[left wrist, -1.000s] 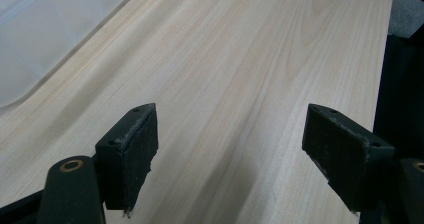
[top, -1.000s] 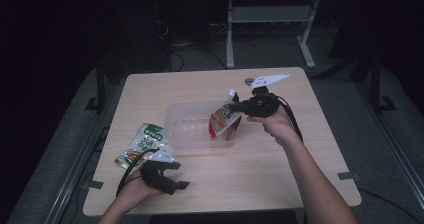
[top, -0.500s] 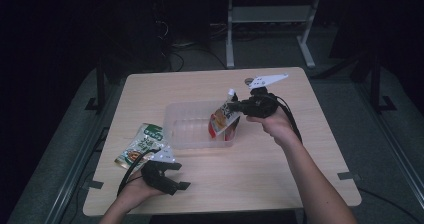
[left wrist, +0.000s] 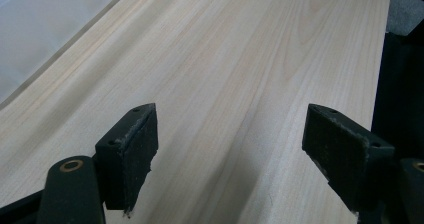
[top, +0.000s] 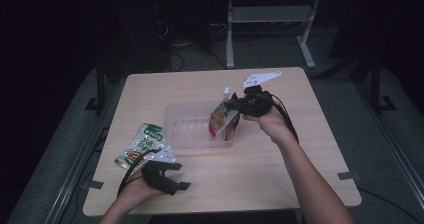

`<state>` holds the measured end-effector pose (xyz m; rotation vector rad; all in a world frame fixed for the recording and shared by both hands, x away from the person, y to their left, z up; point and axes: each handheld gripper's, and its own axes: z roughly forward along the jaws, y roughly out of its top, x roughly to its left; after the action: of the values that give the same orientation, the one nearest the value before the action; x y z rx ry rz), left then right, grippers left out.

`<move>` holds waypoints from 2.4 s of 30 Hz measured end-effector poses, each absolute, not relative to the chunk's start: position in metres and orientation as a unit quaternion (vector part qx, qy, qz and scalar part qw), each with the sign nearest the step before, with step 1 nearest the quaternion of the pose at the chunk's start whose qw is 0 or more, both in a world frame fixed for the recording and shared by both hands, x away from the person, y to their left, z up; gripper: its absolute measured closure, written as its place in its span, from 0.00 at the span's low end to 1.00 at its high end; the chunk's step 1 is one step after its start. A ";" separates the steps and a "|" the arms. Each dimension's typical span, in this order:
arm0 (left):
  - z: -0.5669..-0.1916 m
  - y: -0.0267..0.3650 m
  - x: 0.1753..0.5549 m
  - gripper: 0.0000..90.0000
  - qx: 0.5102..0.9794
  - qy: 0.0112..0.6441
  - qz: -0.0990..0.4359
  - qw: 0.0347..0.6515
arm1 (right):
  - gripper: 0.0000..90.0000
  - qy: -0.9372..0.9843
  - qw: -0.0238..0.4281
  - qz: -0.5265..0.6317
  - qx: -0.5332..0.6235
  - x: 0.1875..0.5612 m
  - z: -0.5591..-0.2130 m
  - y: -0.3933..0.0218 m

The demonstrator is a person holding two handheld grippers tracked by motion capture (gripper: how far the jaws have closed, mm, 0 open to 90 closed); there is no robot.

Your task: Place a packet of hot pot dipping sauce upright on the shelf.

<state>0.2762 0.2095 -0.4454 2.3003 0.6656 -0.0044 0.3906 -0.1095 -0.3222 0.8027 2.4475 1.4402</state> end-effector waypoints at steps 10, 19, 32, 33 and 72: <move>-0.445 0.209 0.276 0.24 0.895 0.259 -0.004 0.364 | 1.00 0.832 0.093 0.475 0.272 0.391 -0.325 -0.100; -0.447 0.210 0.277 0.24 0.893 0.261 -0.005 0.367 | 1.00 0.831 0.091 0.472 0.281 0.399 -0.333 -0.091; -0.449 0.209 0.278 0.24 0.894 0.262 -0.007 0.365 | 0.96 0.826 0.070 0.473 0.299 0.405 -0.346 -0.086; -0.449 0.210 0.278 0.24 0.894 0.261 -0.006 0.364 | 0.96 0.826 0.070 0.473 0.299 0.405 -0.346 -0.086; -0.444 0.216 0.279 0.25 0.893 0.263 0.004 0.366 | 0.39 0.840 0.079 0.477 0.245 0.328 -0.345 -0.141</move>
<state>0.2789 0.2161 -0.4442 2.2950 0.6750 0.0092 0.3282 -0.1409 -0.3452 0.7338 2.5146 1.4288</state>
